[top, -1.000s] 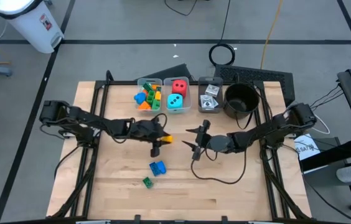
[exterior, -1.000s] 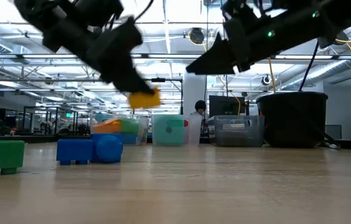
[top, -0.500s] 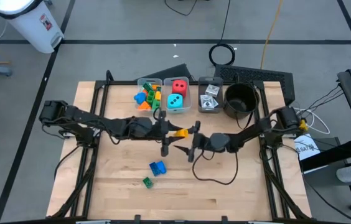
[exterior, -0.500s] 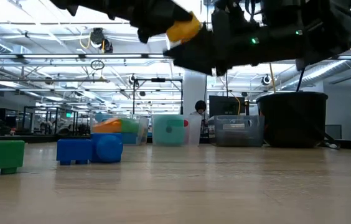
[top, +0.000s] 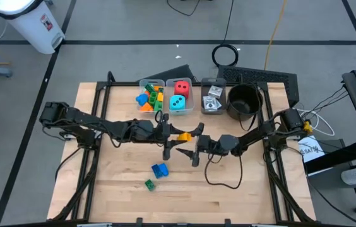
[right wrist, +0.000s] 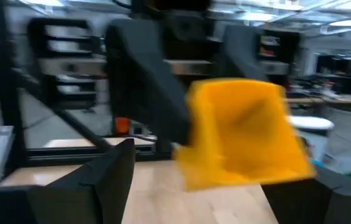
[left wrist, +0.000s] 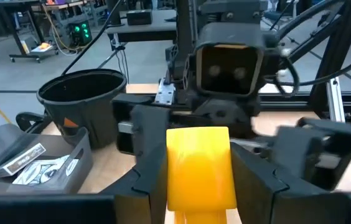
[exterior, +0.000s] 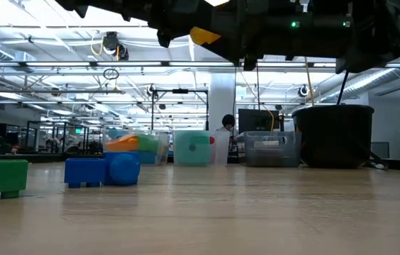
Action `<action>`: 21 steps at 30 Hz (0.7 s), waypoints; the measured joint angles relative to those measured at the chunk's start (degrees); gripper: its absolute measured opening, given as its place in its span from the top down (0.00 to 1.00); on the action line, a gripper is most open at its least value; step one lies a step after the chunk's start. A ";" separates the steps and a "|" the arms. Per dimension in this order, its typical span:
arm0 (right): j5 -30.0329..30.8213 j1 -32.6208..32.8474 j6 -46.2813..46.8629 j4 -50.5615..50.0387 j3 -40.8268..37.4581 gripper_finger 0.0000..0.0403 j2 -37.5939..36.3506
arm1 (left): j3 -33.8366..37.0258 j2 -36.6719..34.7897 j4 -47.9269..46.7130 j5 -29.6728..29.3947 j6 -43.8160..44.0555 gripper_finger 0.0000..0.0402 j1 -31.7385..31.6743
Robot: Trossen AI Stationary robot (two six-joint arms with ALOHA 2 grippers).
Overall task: Pick & Place Toys
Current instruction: Put the yellow game piece into the left transparent bin
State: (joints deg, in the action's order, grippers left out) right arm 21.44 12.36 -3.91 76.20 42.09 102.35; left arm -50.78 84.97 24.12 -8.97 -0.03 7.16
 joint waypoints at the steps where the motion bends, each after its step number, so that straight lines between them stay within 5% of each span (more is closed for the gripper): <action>1: -0.80 0.15 -0.16 0.42 0.00 0.28 0.00 | 0.00 0.00 -0.02 -0.02 0.02 0.66 0.00; 9: -1.96 0.21 -0.12 -0.85 -0.04 0.43 0.00 | 0.00 -0.04 -0.96 -0.65 -0.46 0.66 0.06; 21: -2.05 0.15 -0.23 -5.79 -0.04 0.52 0.00 | 0.02 -11.74 -12.24 -16.96 -4.42 0.66 -9.61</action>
State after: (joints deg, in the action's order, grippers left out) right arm 19.39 12.51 -4.14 70.41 42.04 102.35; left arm -50.77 73.23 11.88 -25.93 -4.45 -2.46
